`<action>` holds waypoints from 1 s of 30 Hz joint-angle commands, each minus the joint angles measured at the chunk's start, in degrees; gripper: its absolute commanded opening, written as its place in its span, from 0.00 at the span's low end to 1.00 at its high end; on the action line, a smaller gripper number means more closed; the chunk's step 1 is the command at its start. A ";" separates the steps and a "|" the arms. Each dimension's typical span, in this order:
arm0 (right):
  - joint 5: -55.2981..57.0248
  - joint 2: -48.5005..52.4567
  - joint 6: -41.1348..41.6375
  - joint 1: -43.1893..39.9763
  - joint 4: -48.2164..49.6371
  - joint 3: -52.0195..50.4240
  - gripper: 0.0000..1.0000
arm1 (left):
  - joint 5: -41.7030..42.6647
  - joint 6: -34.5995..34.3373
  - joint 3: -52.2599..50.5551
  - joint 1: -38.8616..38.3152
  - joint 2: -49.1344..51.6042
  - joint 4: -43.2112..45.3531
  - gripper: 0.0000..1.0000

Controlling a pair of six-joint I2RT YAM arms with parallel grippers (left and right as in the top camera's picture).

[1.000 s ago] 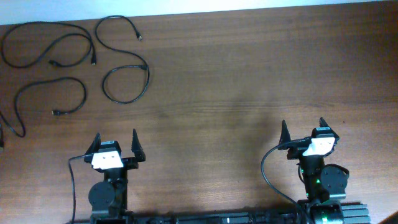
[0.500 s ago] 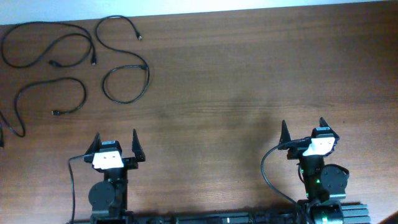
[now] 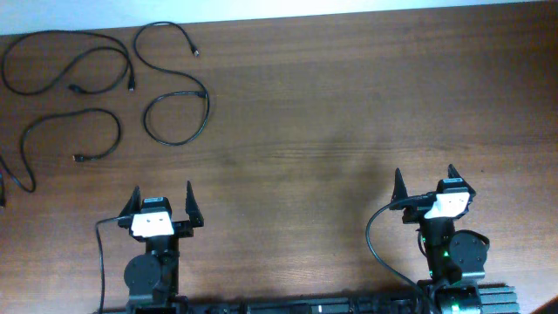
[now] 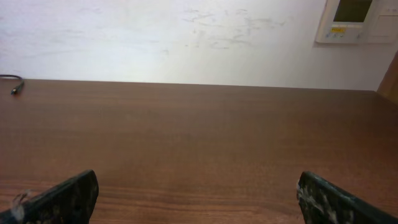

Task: Untangle cables

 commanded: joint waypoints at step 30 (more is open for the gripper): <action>2.84 -0.50 0.22 -0.24 -0.33 -0.28 0.99 | -0.28 0.94 -0.15 0.46 -0.35 -0.28 0.99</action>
